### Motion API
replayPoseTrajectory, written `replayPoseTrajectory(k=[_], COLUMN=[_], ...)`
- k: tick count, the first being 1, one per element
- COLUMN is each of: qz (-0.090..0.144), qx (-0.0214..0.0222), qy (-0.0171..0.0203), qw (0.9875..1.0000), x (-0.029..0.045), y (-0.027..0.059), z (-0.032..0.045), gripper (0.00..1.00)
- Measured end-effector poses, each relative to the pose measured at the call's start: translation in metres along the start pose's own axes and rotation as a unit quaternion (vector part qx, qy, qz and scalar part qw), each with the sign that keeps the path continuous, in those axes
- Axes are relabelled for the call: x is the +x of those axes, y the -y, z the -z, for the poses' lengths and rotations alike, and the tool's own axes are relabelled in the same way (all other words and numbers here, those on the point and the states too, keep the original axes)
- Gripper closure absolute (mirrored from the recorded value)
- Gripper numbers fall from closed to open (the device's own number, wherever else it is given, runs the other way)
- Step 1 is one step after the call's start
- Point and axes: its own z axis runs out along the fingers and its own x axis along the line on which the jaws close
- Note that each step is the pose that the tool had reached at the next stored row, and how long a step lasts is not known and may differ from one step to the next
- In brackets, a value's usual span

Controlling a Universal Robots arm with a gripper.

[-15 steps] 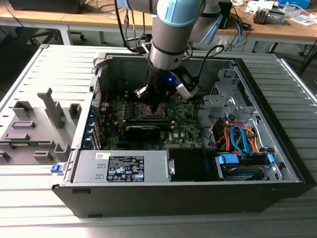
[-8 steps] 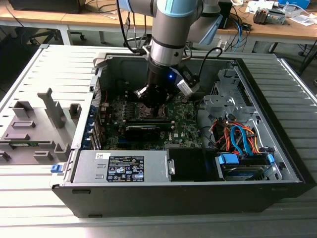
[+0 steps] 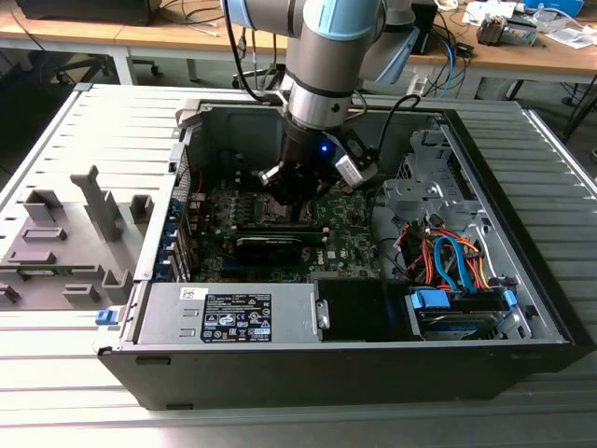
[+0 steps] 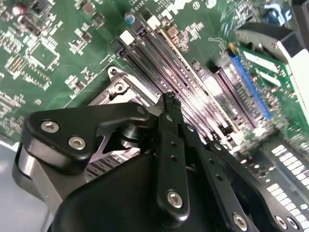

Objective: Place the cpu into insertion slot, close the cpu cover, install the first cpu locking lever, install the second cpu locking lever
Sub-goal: 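Install the second cpu locking lever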

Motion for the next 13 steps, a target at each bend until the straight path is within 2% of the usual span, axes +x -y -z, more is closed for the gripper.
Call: replayPoseTrajectory(k=[4, 7, 10, 11, 13], qz=[-0.046, -0.049, -0.049, -0.049, -0.048], qx=[-0.0072, -0.0084, -0.0111, -0.0138, -0.0167], qy=[-0.002, -0.0019, -0.0011, -0.0002, 0.0009], qw=[0.9989, 0.9988, 0.9988, 0.9987, 0.9987], x=[0.0006, 0.0062, 0.0168, 0.023, 0.0304], y=[-0.0005, -0.0025, -0.0061, -0.0083, -0.0109], z=[-0.002, -0.003, -0.0044, -0.0053, -0.0063], gripper=[0.89, 0.89, 0.89, 0.89, 0.89])
